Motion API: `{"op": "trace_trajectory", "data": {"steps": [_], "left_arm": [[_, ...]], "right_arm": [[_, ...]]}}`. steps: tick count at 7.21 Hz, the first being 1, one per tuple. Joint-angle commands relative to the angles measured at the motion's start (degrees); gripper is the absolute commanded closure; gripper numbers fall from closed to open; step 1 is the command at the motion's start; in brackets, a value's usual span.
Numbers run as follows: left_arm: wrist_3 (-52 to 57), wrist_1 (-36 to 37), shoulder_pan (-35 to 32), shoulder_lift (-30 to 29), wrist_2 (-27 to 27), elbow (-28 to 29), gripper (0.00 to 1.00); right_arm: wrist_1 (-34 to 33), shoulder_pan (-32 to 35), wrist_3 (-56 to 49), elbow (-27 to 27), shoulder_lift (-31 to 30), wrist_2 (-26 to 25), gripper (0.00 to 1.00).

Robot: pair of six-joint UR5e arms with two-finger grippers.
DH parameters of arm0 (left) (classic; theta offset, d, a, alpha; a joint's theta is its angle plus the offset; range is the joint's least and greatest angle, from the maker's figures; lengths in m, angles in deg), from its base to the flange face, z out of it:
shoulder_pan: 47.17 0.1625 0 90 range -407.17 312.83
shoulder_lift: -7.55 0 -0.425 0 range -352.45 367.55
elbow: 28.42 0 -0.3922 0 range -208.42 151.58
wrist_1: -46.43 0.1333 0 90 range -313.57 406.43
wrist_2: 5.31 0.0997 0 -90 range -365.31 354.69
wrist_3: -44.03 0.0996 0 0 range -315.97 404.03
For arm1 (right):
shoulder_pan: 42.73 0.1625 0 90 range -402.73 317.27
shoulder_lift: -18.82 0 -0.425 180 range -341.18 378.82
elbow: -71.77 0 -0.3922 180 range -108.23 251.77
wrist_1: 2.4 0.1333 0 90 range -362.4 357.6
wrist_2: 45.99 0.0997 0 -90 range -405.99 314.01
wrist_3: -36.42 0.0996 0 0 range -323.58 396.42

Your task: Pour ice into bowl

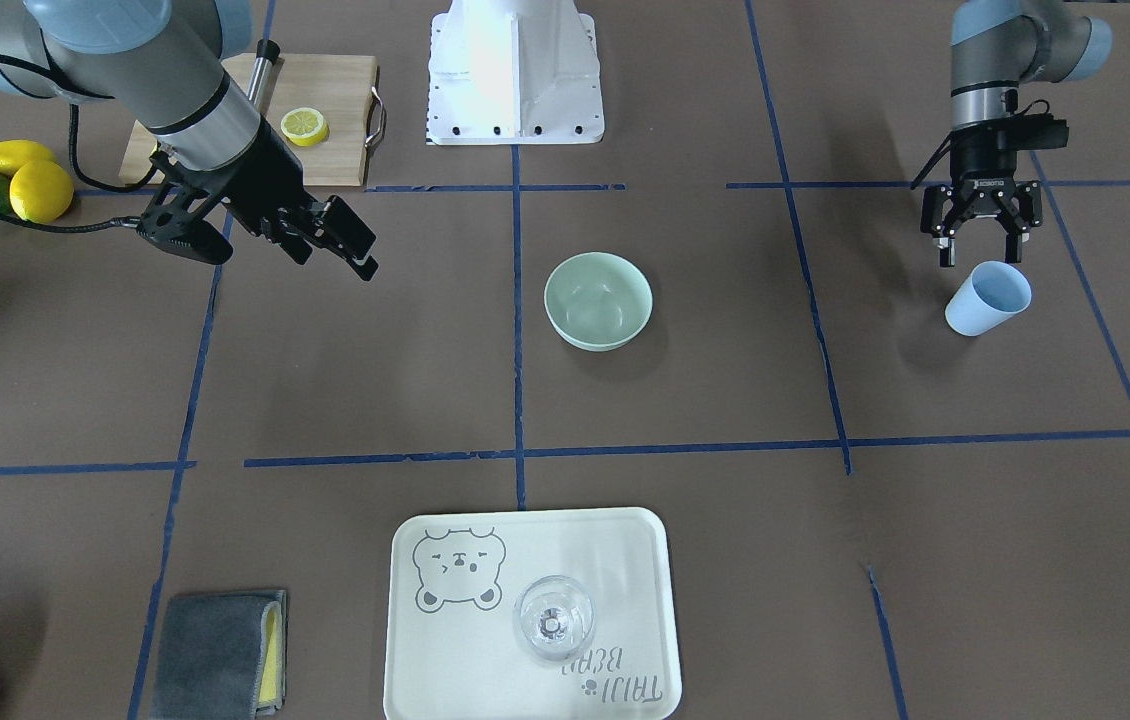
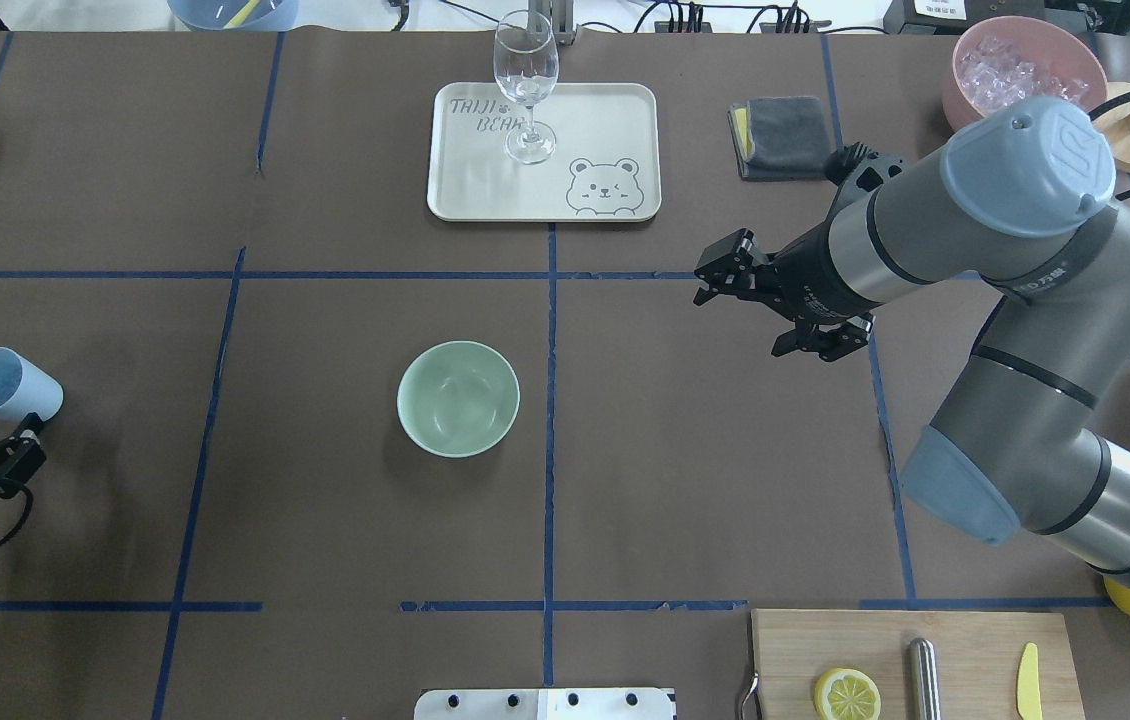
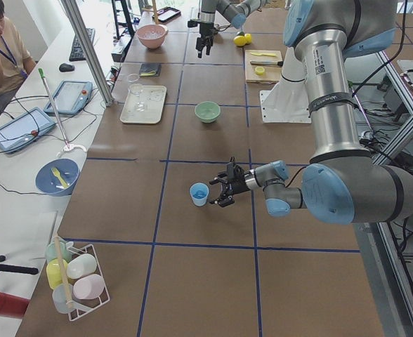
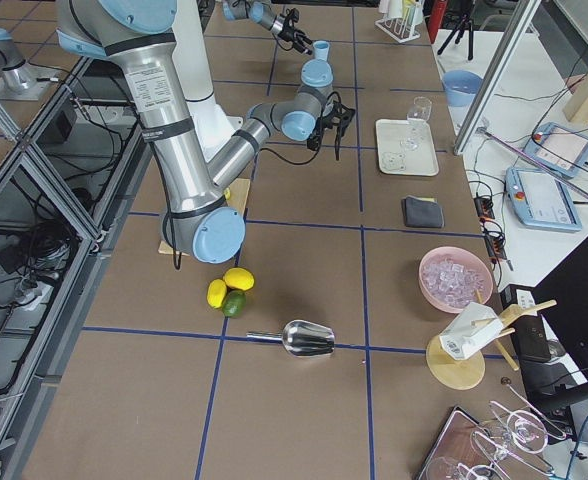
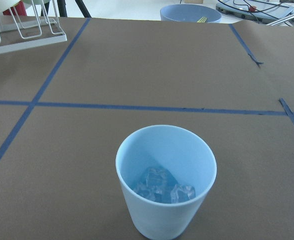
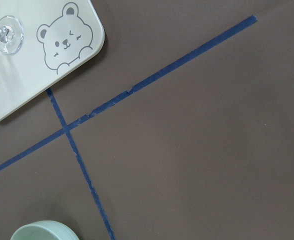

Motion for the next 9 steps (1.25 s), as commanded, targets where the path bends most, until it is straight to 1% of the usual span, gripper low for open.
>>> {"op": "trace_trajectory", "data": {"steps": [1,4,8,9], "left_arm": [[0.5,0.2,0.1,-3.3,3.5,4.6,0.0],[0.5,0.3,0.1,-8.2,3.5,10.1,0.0],[0.2,0.1,-3.8,-8.7,4.3,10.9,0.0],[-0.2,0.2,-4.2,-10.1,4.3,11.2,0.0]], "right_arm": [[0.0,0.1,0.1,-0.5,-0.1,0.0,0.0],[0.0,0.0,0.1,-0.5,-0.2,0.0,0.0],[-0.1,0.0,0.1,-0.3,-0.2,0.0,0.0],[-0.1,-0.1,0.0,-0.2,-0.2,0.0,0.0]]}}
